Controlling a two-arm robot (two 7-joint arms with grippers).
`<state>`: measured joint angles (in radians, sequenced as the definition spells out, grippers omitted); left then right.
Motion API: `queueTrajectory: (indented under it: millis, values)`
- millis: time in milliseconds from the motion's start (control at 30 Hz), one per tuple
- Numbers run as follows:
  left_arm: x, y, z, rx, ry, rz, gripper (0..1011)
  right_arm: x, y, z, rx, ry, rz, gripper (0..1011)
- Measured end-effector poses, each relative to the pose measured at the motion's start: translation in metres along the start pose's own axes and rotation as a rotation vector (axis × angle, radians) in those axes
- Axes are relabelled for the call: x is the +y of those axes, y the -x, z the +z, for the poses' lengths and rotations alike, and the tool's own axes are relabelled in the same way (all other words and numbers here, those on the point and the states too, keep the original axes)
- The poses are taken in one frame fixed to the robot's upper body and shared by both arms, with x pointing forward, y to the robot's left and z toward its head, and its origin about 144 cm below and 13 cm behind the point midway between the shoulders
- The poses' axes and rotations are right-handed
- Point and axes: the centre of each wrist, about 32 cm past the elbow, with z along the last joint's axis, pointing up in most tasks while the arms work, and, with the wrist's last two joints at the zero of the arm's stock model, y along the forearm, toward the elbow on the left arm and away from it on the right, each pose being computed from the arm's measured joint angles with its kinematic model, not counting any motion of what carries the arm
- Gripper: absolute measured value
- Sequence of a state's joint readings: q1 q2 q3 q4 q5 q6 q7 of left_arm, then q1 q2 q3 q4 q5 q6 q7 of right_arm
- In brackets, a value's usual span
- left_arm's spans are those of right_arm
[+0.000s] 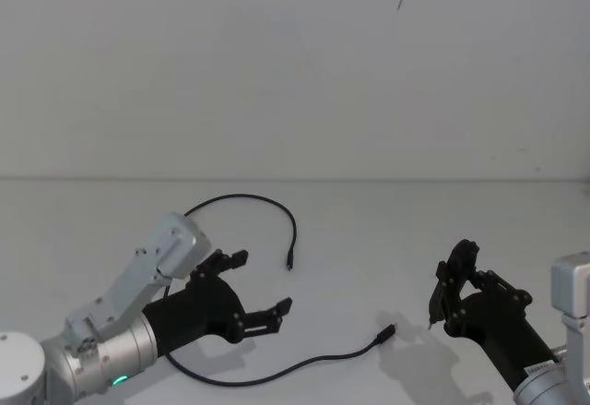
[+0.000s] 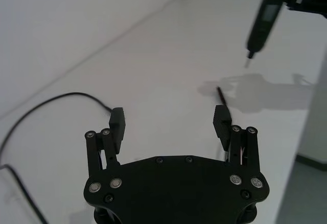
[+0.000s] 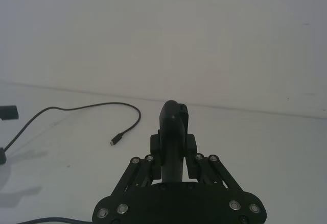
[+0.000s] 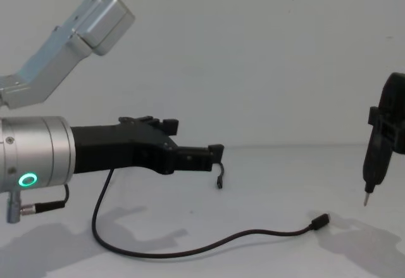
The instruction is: Pick up the data cable with the one hand.
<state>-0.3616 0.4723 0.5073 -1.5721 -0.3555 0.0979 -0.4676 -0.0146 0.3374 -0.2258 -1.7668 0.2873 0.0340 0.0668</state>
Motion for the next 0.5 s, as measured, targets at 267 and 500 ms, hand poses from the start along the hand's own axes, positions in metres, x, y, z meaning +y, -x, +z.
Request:
queueTrajectory:
  millis: [267, 500]
  values:
    - [-0.005, -0.018, 0.003, 0.025, -0.061, -0.142, 1001, 0.0, 0.0, 0.0, 0.0, 0.0, 0.0, 263]
    - [-0.015, -0.038, 0.004, 0.049, -0.139, -0.266, 1001, 0.0, 0.0, 0.0, 0.0, 0.0, 0.0, 263]
